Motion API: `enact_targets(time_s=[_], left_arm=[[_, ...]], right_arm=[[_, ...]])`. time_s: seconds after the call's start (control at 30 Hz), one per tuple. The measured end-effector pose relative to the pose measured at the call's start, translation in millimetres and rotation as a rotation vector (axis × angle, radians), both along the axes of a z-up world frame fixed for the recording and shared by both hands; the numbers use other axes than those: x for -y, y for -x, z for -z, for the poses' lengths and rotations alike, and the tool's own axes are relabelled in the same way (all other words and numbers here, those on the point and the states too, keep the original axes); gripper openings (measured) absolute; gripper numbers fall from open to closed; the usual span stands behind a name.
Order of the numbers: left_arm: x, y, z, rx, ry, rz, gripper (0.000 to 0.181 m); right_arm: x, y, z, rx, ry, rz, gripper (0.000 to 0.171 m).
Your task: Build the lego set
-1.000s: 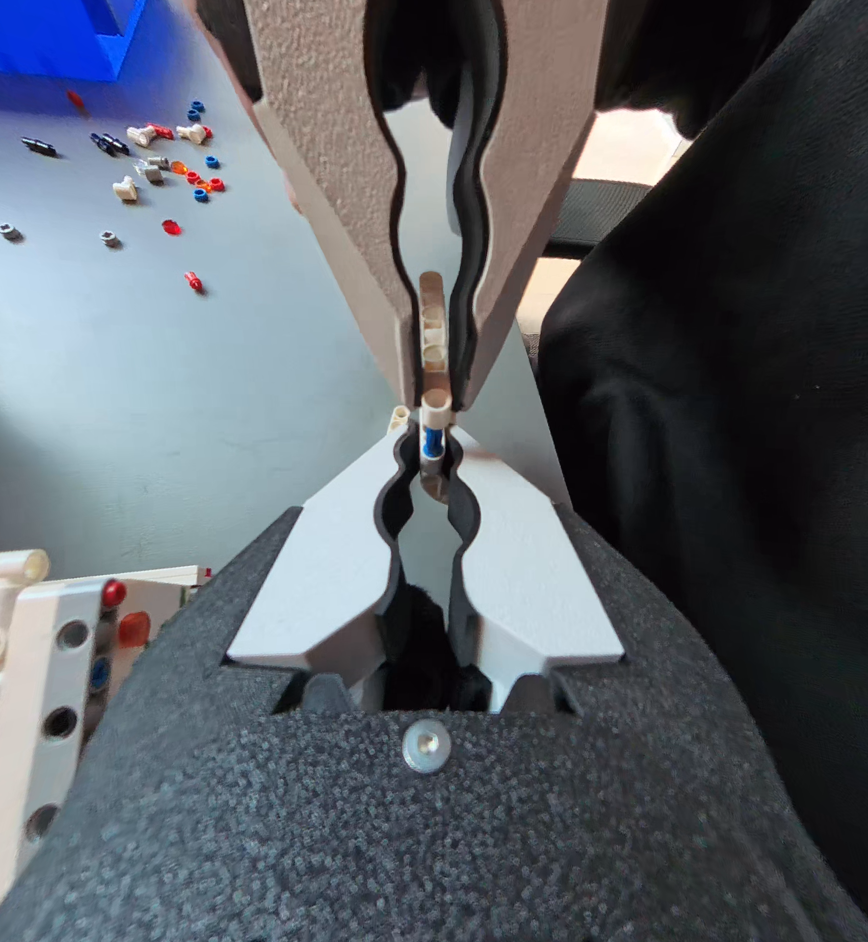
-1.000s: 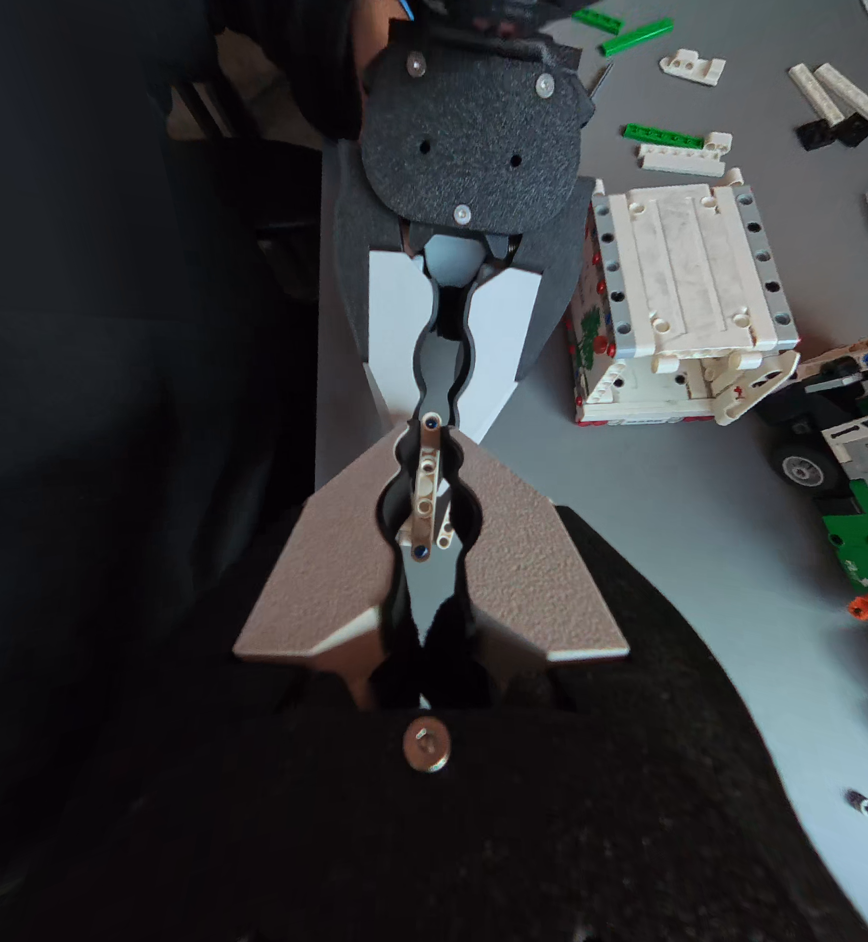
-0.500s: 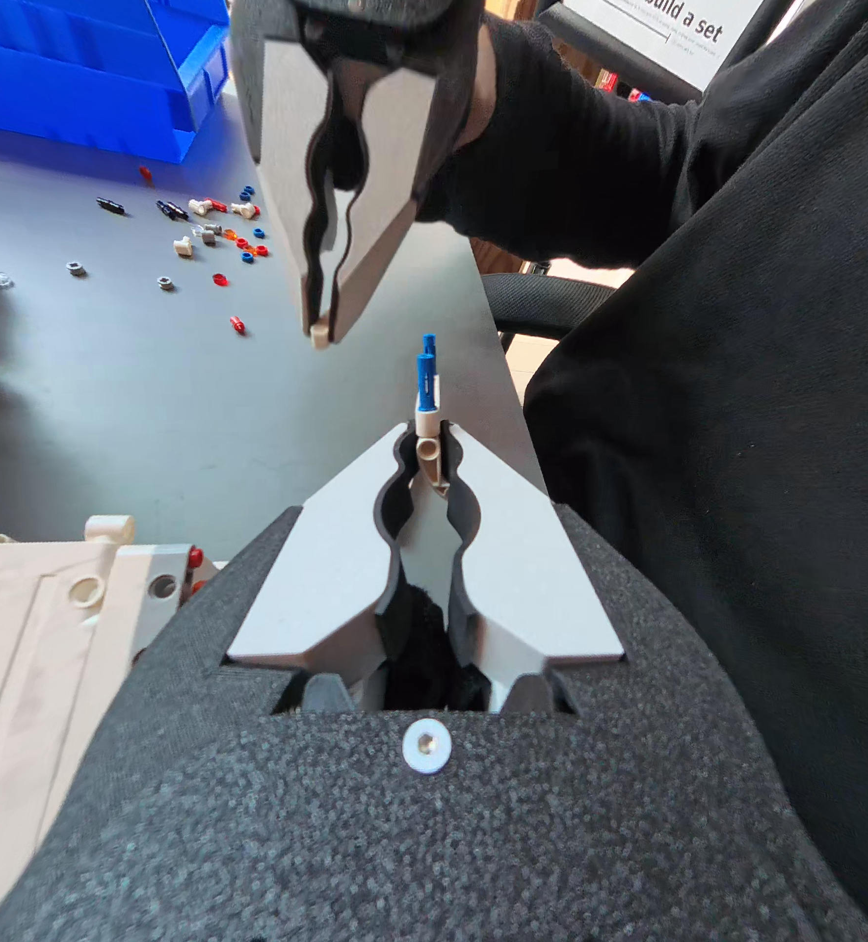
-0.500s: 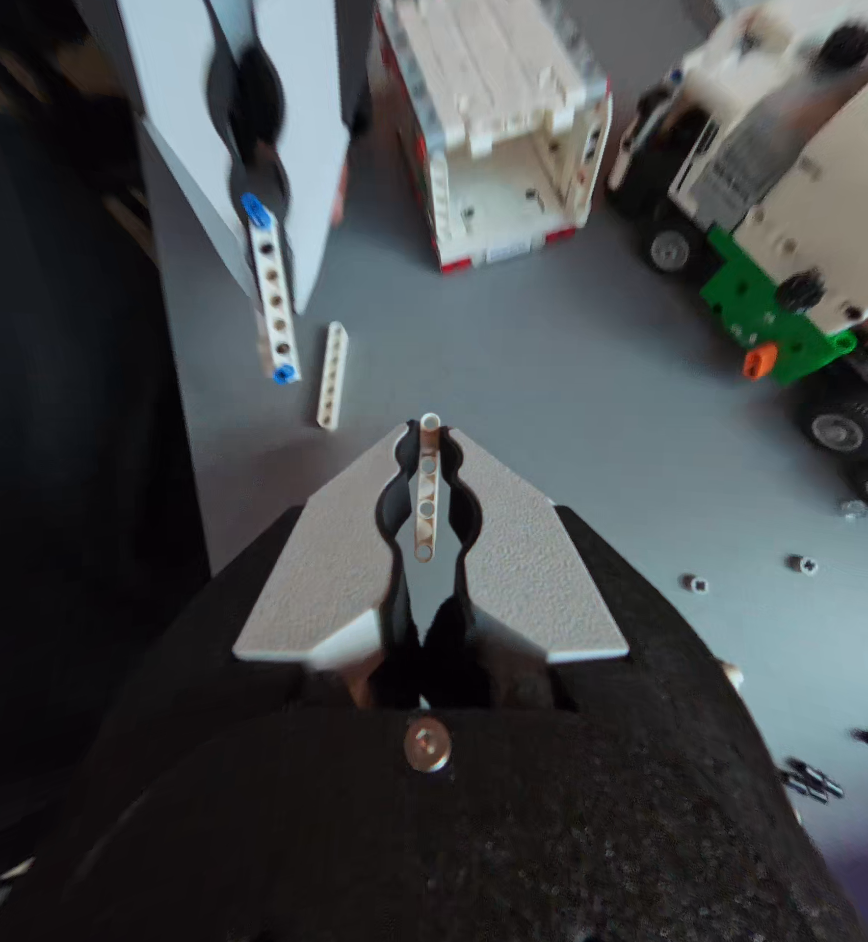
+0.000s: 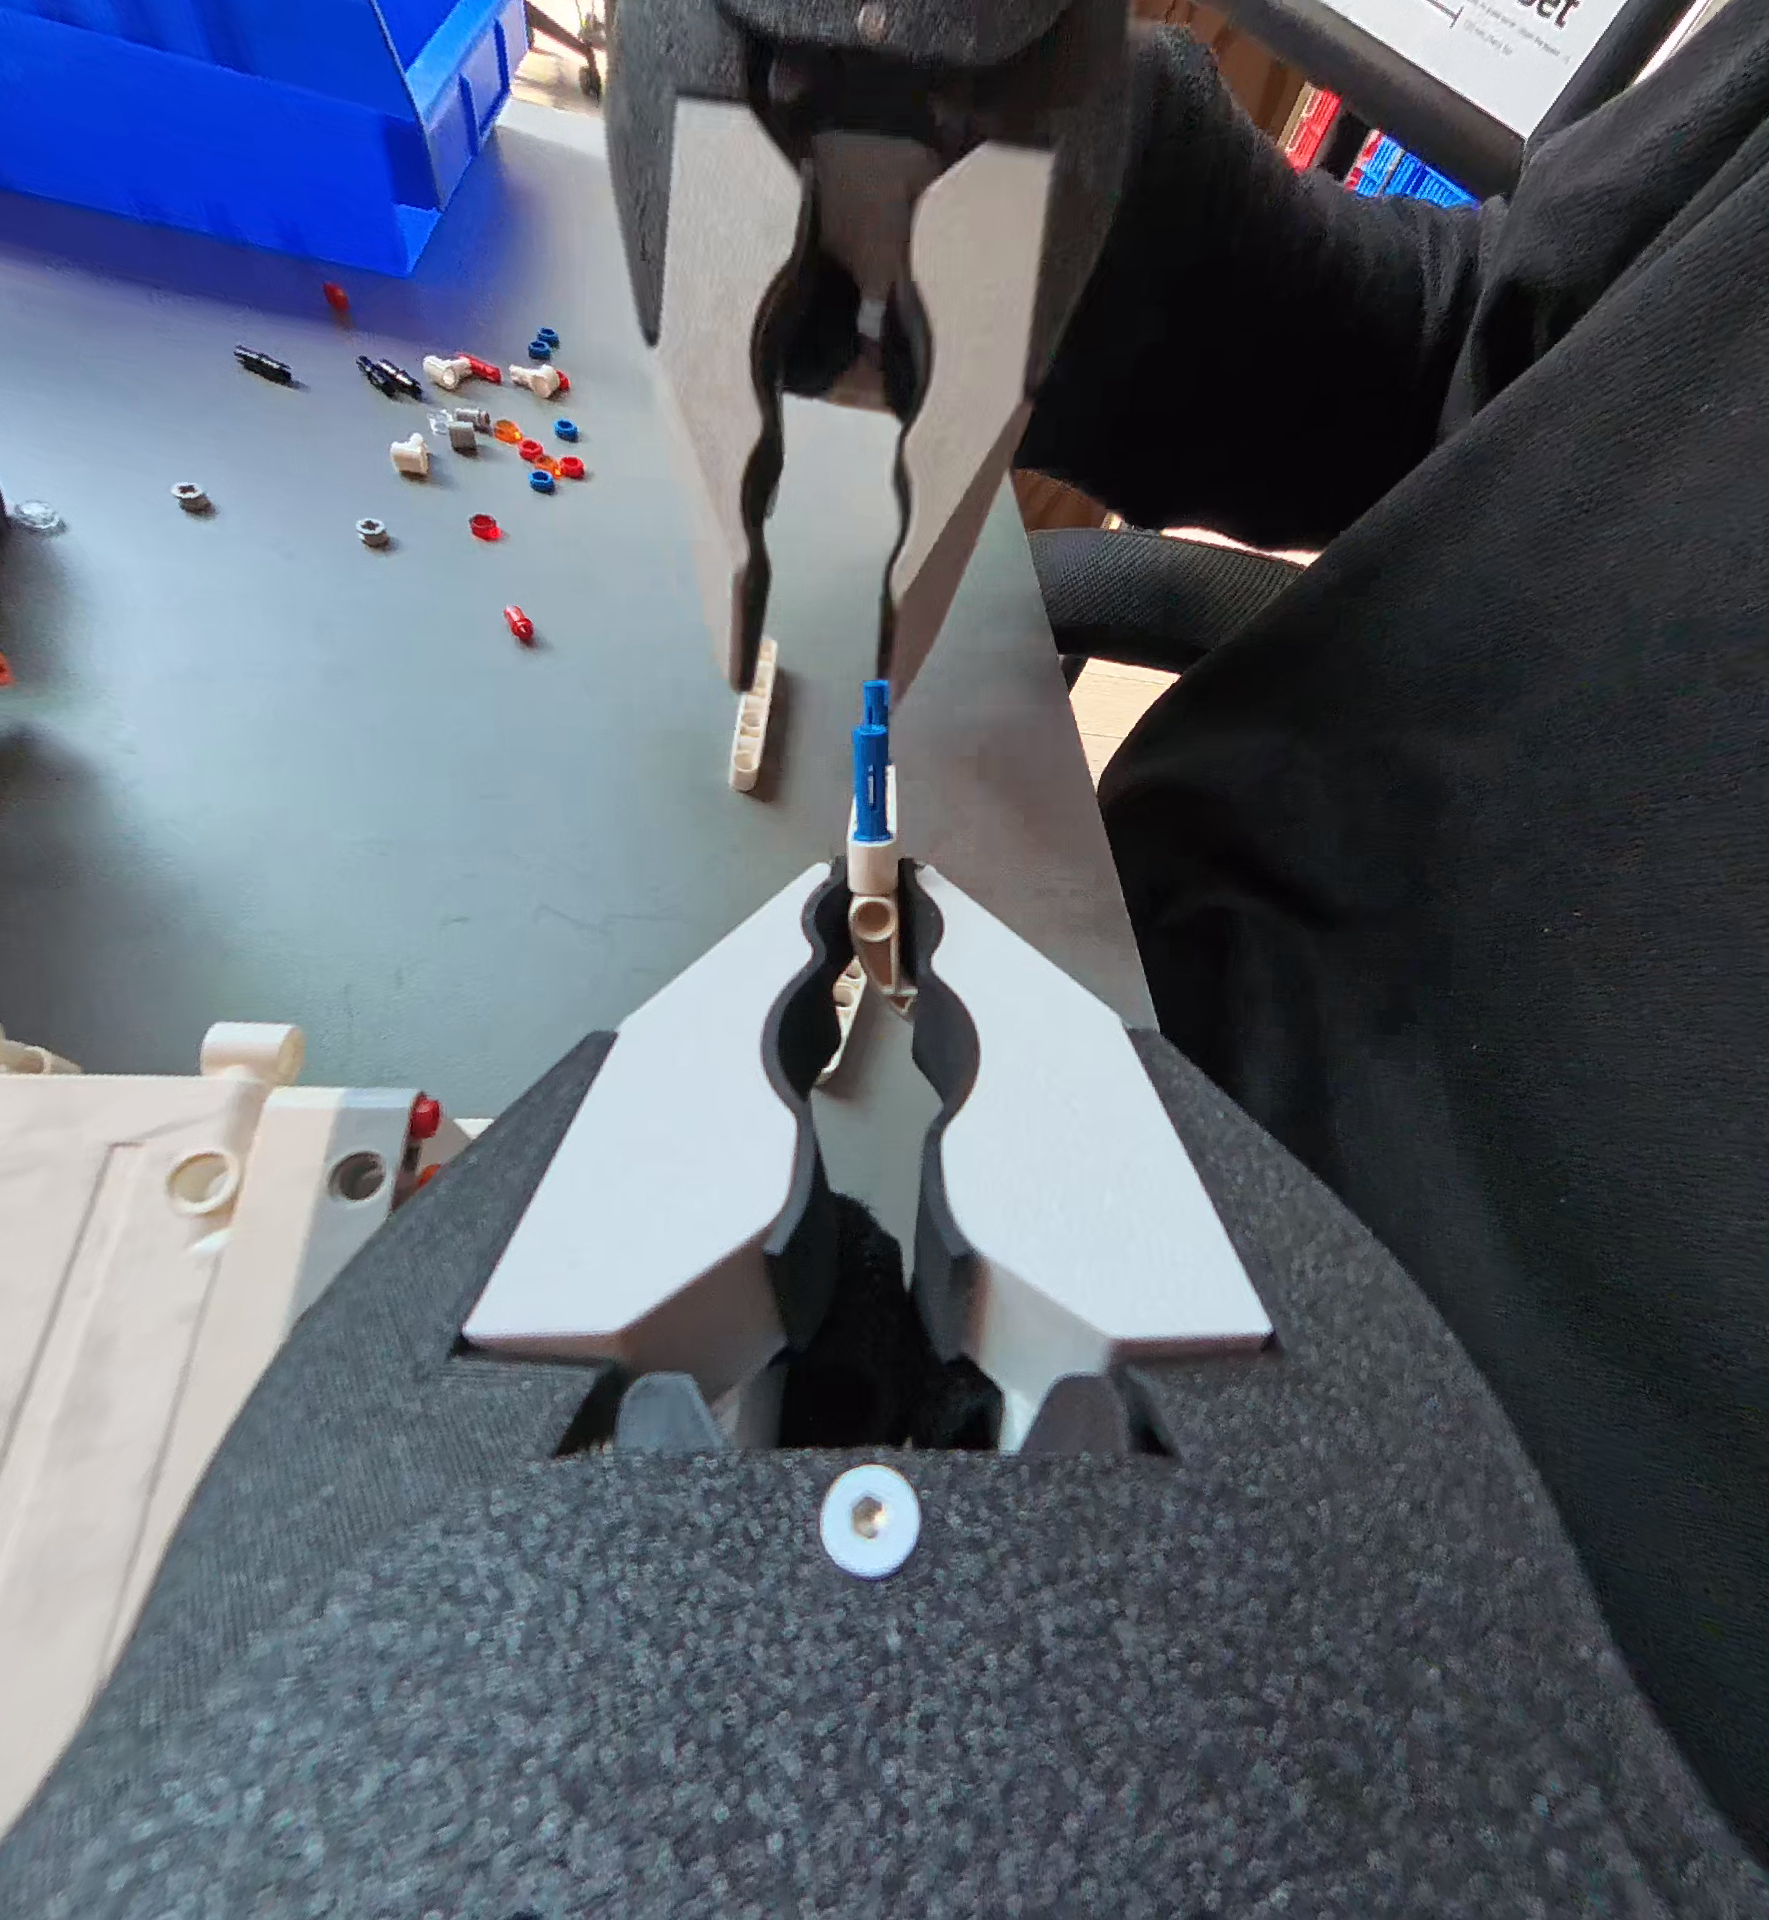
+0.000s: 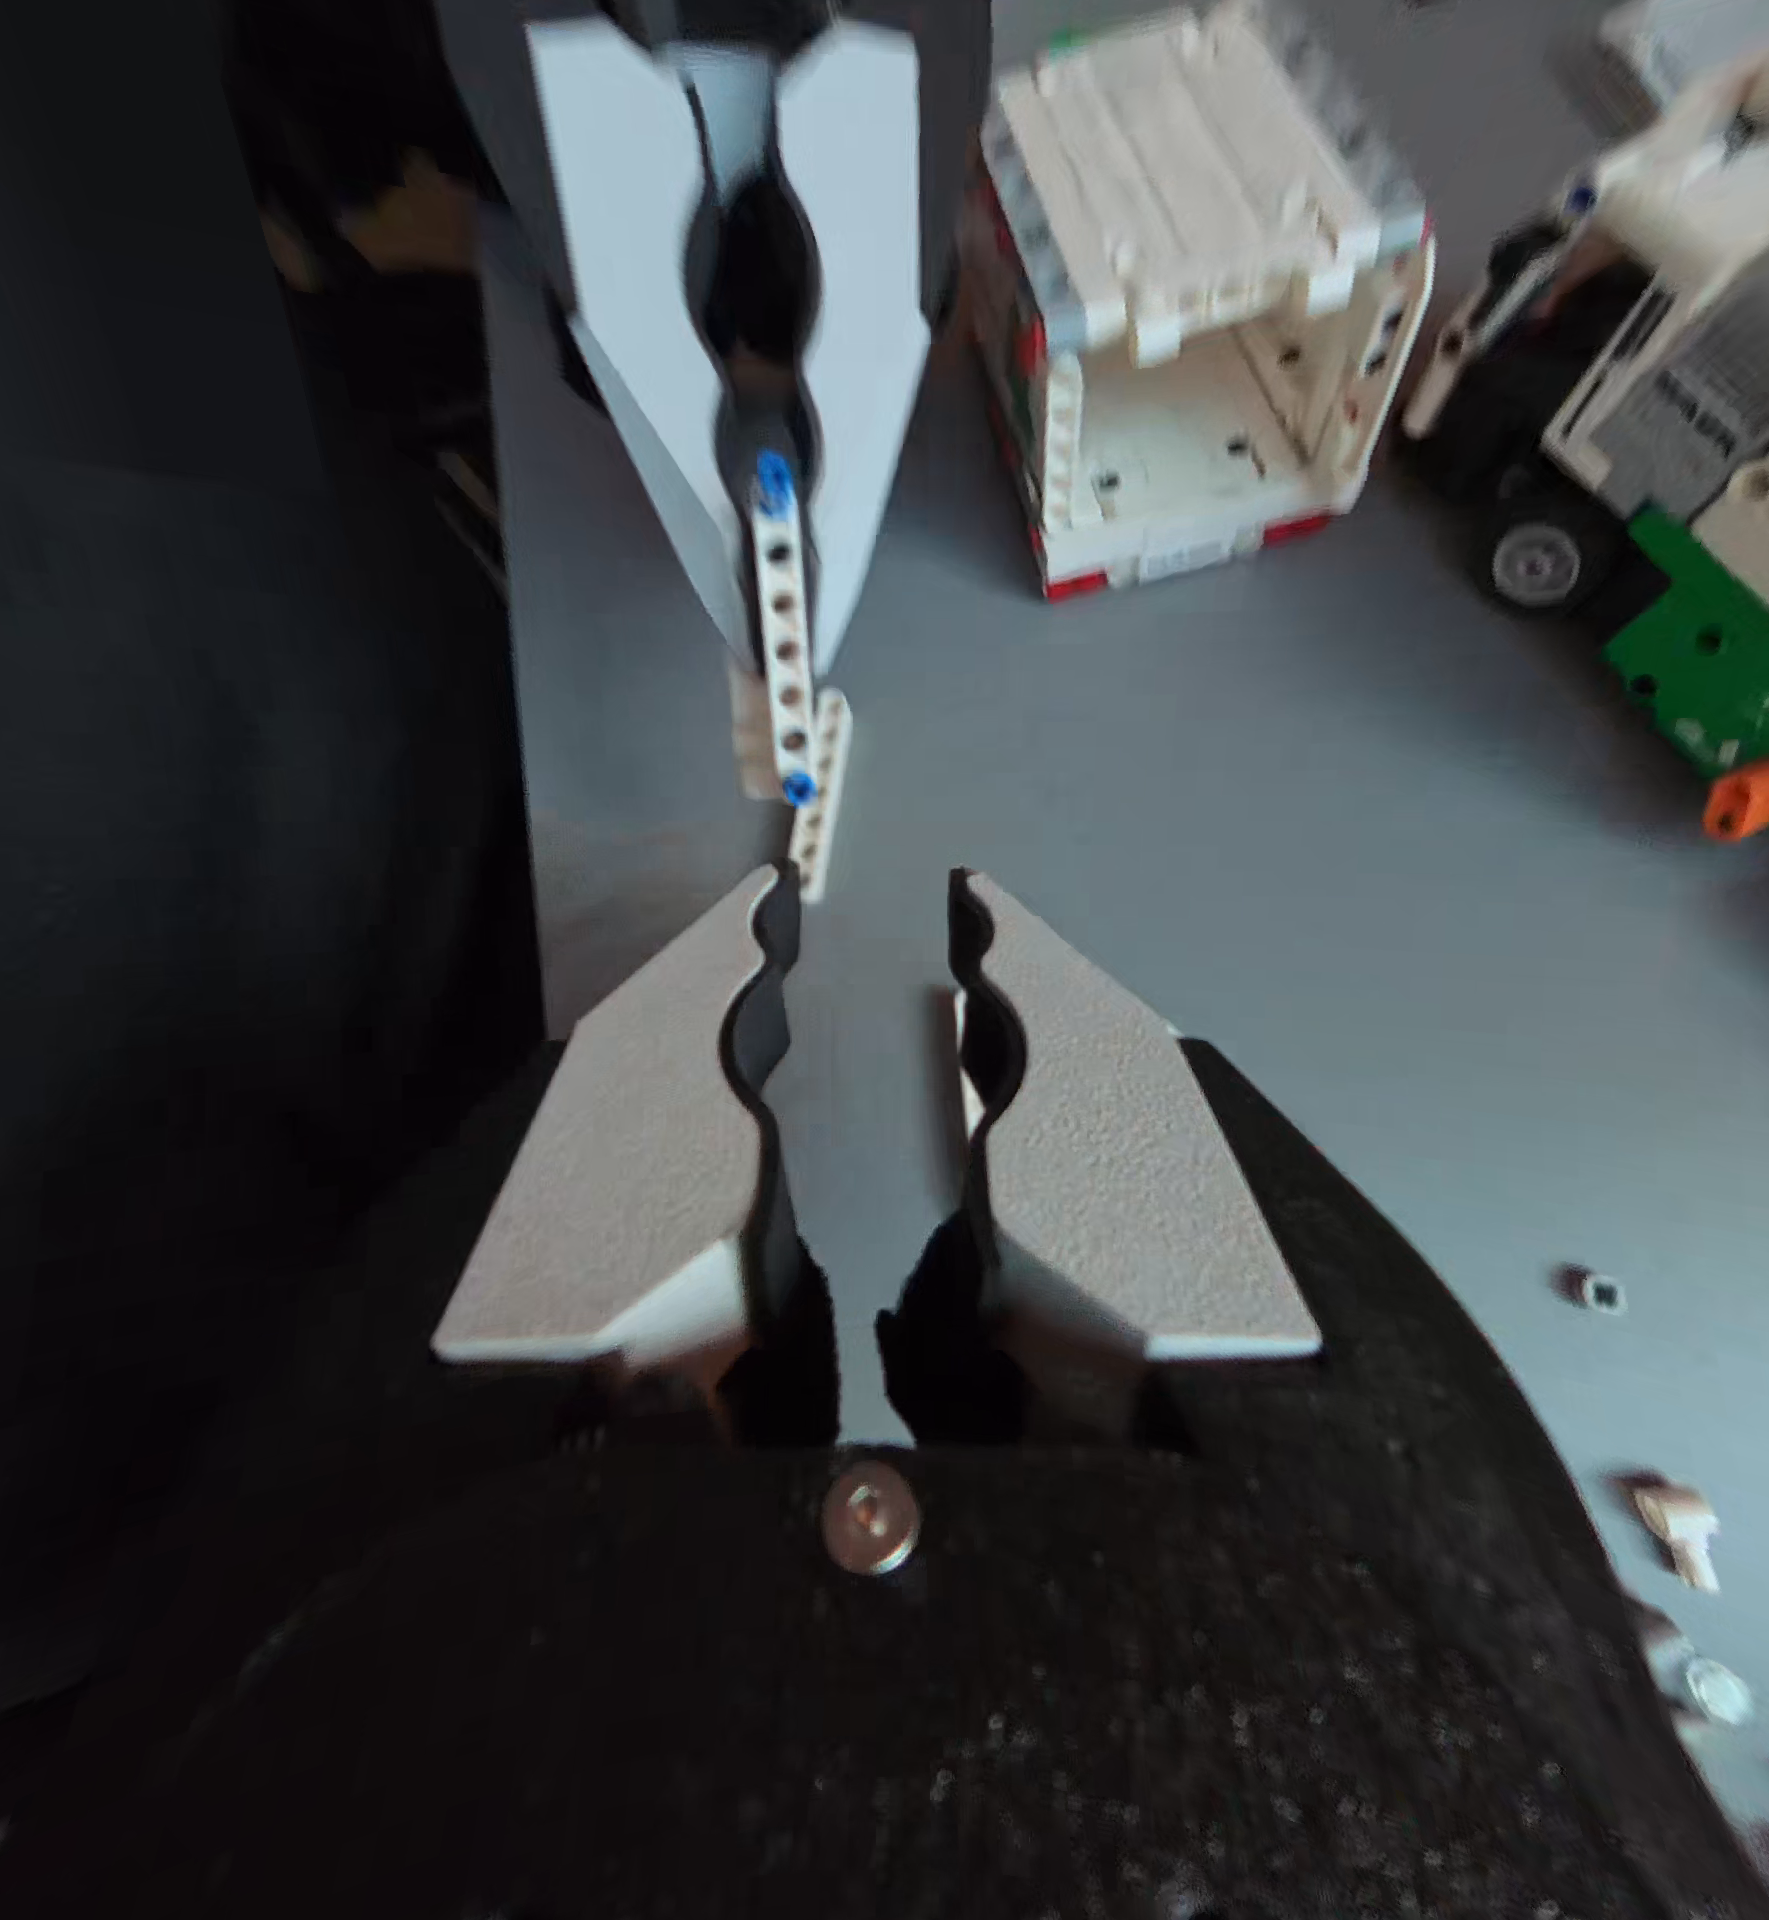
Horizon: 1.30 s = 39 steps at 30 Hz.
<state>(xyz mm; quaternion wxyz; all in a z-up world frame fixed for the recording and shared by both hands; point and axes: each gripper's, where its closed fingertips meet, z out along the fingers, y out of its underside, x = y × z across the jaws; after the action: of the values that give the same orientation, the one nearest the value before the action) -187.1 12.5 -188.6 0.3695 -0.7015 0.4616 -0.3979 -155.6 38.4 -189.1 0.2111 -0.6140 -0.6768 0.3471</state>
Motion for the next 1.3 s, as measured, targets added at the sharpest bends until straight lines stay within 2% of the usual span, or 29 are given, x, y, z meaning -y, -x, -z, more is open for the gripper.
enact_targets(time_s=[0.03, 0.07, 0.13, 0.23, 0.33, 0.43, 0.77, 1.0, 1.03, 1.1, 1.17, 1.3], left_arm=[[0.3, -0.1, 0.0, -0.001, -0.002, 0.002, 0.005], [0.6, -0.3, -0.2, -0.001, -0.008, 0.004, 0.005], [2.1, -0.9, -1.5, 0.004, -0.026, 0.012, 0.005], [2.0, -0.5, -1.5, -0.003, -0.048, 0.007, 0.004], [0.7, 0.0, -7.8, 0.029, -0.082, 0.001, 0.005], [-1.9, 0.9, -19.2, 0.087, -0.131, -0.015, 0.010], [3.2, 0.7, -32.3, 0.183, -0.122, 0.013, 0.005], [6.1, 0.4, -36.3, 0.211, -0.107, 0.027, 0.005], [5.2, 1.1, -35.6, 0.200, -0.114, 0.018, 0.005], [2.6, 3.1, -29.7, 0.151, -0.123, 0.001, 0.005], [0.3, 3.8, -26.1, 0.127, -0.124, -0.012, 0.005], [3.4, 0.1, -22.5, 0.126, -0.095, 0.008, 0.005]], right_arm=[[7.3, 8.4, -15.4, -0.076, 0.022, -0.005, 0.029], [14.5, 17.3, -24.9, -0.129, 0.027, -0.011, 0.031], [23.0, 29.5, -17.8, -0.105, -0.041, -0.026, 0.030], [24.7, 40.0, -10.0, -0.118, -0.160, -0.042, 0.007], [24.7, 39.6, -14.5, -0.127, -0.052, -0.025, 0.006], [21.9, 37.8, -14.8, -0.148, -0.036, -0.011, 0.005], [30.5, 37.3, -19.2, -0.221, 0.112, -0.013, 0.006], [32.7, 32.6, -22.7, -0.244, 0.105, -0.021, 0.006], [25.4, 27.1, -24.1, -0.249, 0.075, 0.003, 0.012], [2.8, 7.2, -19.1, -0.197, -0.004, 0.072, 0.018], [-14.7, -14.7, 2.1, -0.047, -0.108, 0.108, 0.025], [-15.8, -20.3, 23.9, 0.086, -0.177, 0.051, 0.024]])
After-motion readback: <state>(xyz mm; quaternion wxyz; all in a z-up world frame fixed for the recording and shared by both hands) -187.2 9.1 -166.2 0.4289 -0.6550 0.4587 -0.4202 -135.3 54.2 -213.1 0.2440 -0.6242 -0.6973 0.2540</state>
